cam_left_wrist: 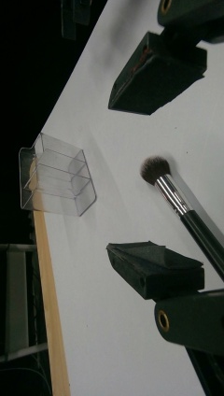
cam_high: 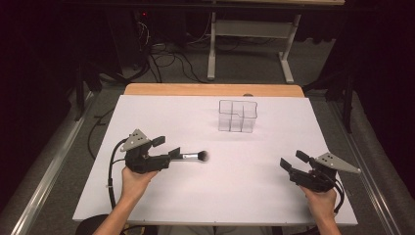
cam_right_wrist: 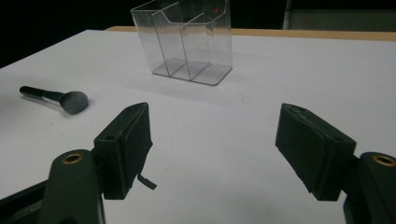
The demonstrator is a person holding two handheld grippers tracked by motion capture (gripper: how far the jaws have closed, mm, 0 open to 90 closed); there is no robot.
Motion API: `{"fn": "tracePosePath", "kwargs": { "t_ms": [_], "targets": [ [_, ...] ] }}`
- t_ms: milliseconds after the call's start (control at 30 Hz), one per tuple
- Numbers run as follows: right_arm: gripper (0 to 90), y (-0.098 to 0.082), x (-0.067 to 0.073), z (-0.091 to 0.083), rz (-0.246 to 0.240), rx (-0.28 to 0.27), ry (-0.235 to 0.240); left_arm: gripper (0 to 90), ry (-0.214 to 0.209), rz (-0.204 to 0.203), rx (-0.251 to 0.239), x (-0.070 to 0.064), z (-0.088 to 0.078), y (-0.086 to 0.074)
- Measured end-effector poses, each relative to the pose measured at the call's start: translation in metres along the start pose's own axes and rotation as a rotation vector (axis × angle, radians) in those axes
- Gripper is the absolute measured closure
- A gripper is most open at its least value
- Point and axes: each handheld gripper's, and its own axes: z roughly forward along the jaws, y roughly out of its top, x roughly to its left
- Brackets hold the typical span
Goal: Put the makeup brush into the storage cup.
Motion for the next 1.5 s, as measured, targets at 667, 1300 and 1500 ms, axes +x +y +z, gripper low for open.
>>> {"fn": "tracePosePath", "kwargs": {
  "t_ms": [667,1300,1500],
  "targets": [
    [28.8,0.0,-0.002,0.0,-0.003,-0.003,0.004,25.3,-0.048,0.01,0.01,-0.006,0.031,0.019],
    [29.2,0.0,-0.001,-0.002,-0.008,-0.017,0.001,23.6,-0.083,0.048,0.027,-0.019,0.057,0.035],
    [29.2,0.0,-0.002,-0.002,-0.008,-0.017,0.002,22.2,-0.089,0.053,0.028,-0.022,0.063,0.039]
  ]
}}
